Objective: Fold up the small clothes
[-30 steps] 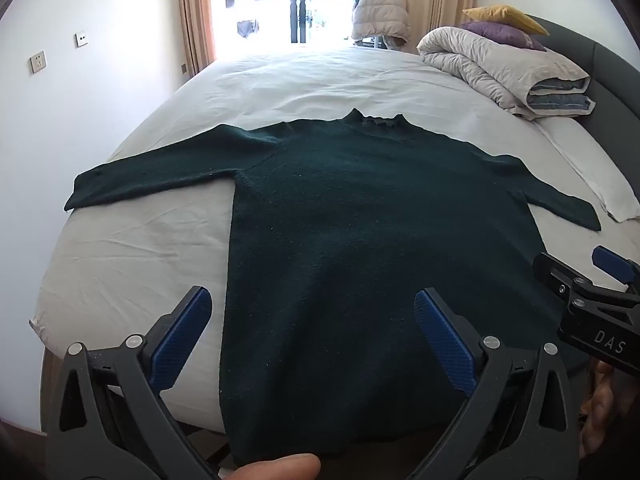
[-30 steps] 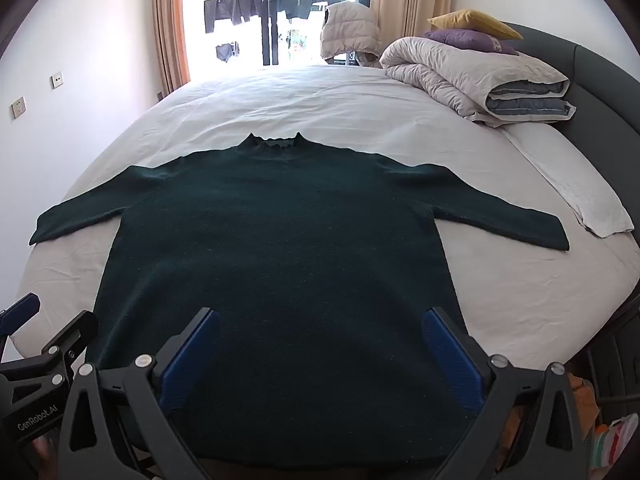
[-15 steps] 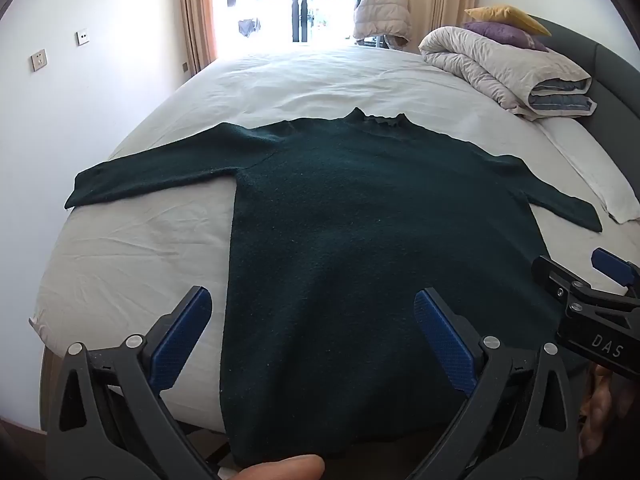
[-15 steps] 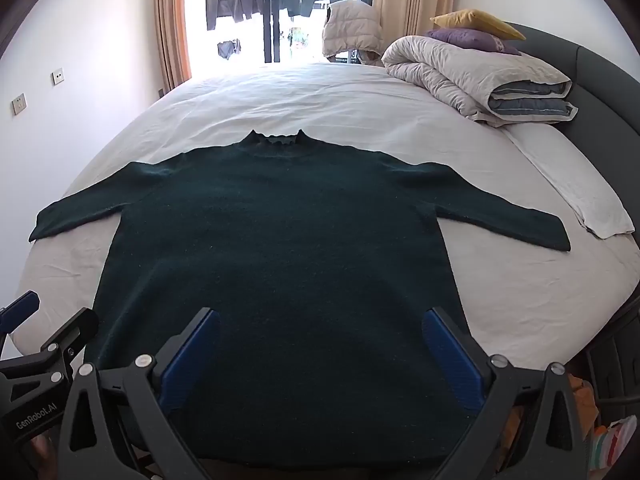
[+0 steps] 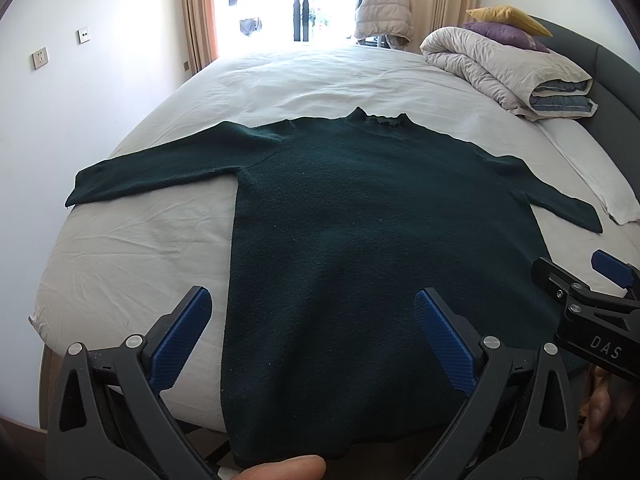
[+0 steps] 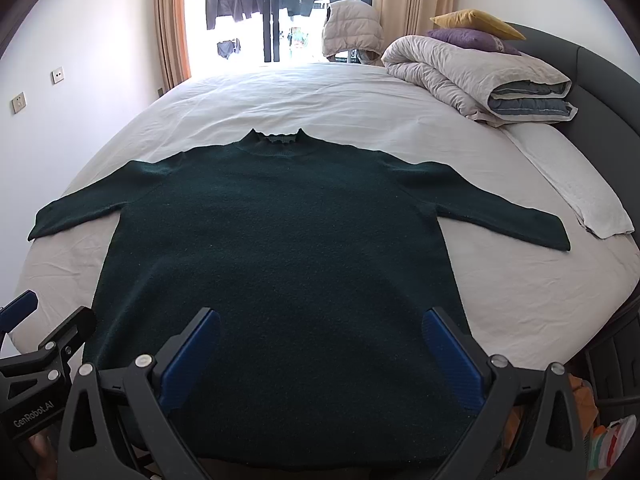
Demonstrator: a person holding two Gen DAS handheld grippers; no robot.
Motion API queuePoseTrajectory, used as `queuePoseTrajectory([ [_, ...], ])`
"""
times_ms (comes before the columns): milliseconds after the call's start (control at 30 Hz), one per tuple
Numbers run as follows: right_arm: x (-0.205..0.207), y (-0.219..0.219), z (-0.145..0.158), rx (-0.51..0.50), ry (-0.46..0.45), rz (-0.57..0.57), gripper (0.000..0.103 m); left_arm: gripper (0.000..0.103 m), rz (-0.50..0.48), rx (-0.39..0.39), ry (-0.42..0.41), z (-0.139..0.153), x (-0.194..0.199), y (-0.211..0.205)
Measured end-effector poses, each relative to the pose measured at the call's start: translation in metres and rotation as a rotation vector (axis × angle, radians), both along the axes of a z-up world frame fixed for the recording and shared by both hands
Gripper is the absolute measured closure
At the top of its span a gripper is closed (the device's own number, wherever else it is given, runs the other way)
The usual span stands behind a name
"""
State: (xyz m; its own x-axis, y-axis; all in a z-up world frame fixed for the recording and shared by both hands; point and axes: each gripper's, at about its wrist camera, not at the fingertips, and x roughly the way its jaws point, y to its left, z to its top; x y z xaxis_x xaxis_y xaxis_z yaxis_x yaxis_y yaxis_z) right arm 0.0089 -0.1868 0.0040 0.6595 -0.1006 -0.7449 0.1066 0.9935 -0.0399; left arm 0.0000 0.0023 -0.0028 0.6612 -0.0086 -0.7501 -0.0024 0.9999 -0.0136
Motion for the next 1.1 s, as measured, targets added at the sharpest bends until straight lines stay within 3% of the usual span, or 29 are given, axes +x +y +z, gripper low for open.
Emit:
queuePoseTrajectory([
  [1100,-0.0015,-0.0029,0.0016,0.001,0.004,0.001,0.0,0.0,-0.001,-0.003,0.004,-0.0004,-0.0024,0.0011],
])
